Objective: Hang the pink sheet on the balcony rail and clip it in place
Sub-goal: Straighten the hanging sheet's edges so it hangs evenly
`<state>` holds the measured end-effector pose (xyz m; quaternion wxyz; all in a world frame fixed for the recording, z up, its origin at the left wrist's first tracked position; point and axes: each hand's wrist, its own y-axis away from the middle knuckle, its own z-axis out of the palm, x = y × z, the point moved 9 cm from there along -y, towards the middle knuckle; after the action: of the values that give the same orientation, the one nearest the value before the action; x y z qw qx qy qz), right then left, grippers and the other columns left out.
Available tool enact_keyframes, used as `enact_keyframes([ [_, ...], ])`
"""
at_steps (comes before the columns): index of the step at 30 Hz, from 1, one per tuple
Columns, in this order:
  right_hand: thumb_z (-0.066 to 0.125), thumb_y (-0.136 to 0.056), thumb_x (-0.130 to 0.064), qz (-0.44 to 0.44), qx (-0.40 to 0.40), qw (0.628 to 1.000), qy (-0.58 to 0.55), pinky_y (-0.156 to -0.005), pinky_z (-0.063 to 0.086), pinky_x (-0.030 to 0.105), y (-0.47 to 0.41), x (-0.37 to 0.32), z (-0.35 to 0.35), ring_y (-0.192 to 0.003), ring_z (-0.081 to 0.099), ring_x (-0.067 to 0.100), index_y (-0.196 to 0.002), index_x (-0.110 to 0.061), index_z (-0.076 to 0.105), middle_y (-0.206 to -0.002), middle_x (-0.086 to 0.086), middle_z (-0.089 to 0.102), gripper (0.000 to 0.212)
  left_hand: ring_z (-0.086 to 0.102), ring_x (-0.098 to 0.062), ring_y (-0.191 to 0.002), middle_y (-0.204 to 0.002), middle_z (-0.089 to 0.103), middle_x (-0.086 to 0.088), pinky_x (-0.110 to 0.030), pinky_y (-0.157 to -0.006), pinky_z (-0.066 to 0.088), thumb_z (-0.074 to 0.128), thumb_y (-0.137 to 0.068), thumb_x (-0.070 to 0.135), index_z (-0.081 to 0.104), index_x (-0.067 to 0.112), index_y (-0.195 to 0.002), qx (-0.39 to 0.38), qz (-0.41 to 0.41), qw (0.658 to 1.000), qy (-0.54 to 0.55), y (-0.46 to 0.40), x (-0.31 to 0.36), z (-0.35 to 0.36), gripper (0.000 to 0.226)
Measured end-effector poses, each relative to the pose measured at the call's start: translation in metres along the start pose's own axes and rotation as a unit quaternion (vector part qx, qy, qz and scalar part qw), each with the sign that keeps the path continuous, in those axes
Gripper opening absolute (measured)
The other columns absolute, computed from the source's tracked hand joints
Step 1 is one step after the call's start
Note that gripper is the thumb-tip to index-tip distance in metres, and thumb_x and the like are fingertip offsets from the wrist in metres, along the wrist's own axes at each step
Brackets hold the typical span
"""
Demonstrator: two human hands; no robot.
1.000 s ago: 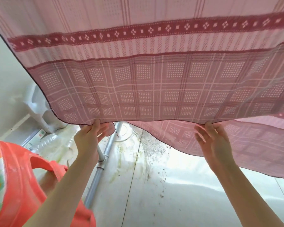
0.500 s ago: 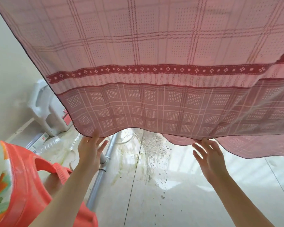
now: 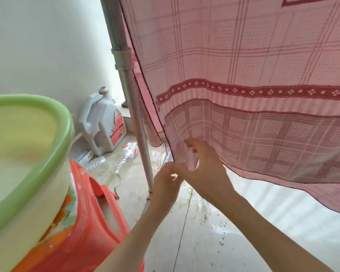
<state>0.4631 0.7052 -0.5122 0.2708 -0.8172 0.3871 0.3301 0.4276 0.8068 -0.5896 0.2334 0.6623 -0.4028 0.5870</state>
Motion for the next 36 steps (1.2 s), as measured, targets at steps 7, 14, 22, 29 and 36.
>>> enact_keyframes([
  [7,0.043,-0.095,-0.013,0.006,0.134,0.988,0.082,-0.087,0.046,0.043,-0.046,0.009,-0.012,-0.105,0.055,0.036,-0.121,-0.006,0.056,-0.112,0.016,0.061,0.03,0.055,-0.001,-0.096,-0.103,0.057,0.014,-0.006,-0.079,0.039,0.047,-0.079,0.0,0.064,0.03,-0.096,0.02,0.105,0.993,-0.055,0.008,0.014,-0.021,0.039],
  [14,0.038,-0.1,-0.014,0.046,0.116,0.992,0.013,-0.046,0.029,0.017,-0.05,0.032,-0.018,-0.054,0.045,0.015,-0.076,-0.013,0.043,-0.061,-0.002,0.044,0.024,0.046,-0.01,-0.098,-0.11,0.046,0.004,-0.006,-0.077,0.037,0.06,-0.083,0.035,0.041,0.014,-0.119,0.348,0.039,0.931,0.106,-0.037,0.029,-0.131,0.047],
  [22,0.04,-0.098,-0.012,-0.012,0.085,0.995,-0.04,-0.053,0.031,0.01,-0.049,0.022,-0.002,-0.069,0.049,0.011,-0.099,-0.023,0.051,-0.074,-0.017,0.045,0.015,0.056,-0.008,-0.105,-0.112,0.059,0.004,-0.022,-0.087,0.044,0.062,-0.086,0.036,0.047,0.023,-0.12,0.284,0.054,0.945,0.152,-0.093,0.063,-0.136,0.039],
  [29,0.034,-0.096,-0.02,-0.076,0.073,0.994,0.028,-0.088,0.036,0.027,-0.049,0.02,0.021,-0.111,0.05,0.025,-0.124,-0.018,0.057,-0.119,0.005,0.058,0.036,0.029,-0.008,-0.049,-0.055,0.032,0.002,-0.021,-0.049,0.025,0.047,-0.086,0.004,0.039,0.008,-0.062,0.402,0.015,0.915,0.04,-0.086,0.039,-0.156,0.026],
  [36,0.049,-0.089,-0.012,-0.143,0.212,0.965,0.06,-0.07,0.041,0.019,-0.025,0.006,0.031,-0.079,0.058,0.021,-0.111,-0.008,0.065,-0.09,0.007,0.059,0.028,0.027,-0.006,-0.05,-0.052,0.028,0.002,-0.028,-0.053,0.025,0.053,-0.092,0.011,0.03,0.016,-0.052,0.326,-0.051,0.944,0.009,-0.021,-0.037,-0.131,0.046],
])
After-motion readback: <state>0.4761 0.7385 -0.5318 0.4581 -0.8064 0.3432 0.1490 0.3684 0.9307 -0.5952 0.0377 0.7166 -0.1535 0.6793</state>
